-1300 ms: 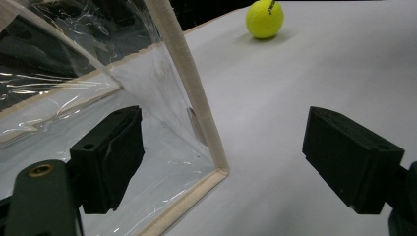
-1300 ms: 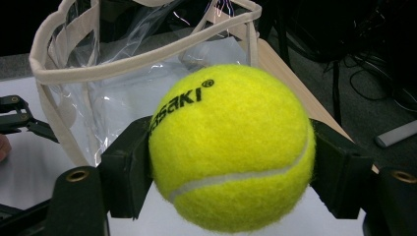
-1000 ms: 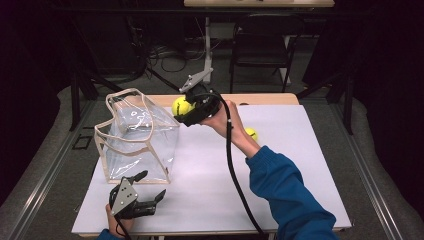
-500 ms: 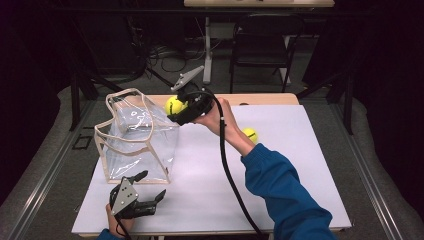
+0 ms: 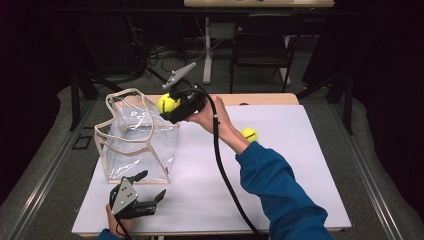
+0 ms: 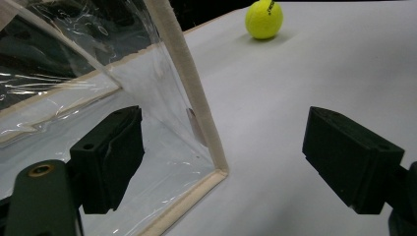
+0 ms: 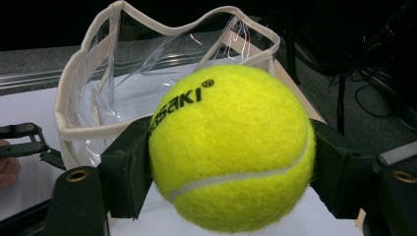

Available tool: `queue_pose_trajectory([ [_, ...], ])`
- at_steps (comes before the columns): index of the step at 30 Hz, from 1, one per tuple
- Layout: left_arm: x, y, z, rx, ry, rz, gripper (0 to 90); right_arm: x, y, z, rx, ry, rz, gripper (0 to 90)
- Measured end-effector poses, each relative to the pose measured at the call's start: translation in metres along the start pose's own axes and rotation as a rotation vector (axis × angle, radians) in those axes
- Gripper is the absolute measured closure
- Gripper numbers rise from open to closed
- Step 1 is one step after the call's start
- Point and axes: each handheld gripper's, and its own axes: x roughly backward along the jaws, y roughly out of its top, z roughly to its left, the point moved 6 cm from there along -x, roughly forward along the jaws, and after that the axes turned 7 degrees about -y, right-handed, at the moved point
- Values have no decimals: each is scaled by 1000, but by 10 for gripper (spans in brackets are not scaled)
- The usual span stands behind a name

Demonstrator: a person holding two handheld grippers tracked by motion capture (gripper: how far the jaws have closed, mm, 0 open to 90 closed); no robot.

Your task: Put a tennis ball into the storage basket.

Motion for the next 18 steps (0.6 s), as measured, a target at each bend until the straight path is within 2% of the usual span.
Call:
queue_pose_trajectory([
  [18,0,0,1,3,2,-4,158,-5,16,8,20,9,-8,265],
])
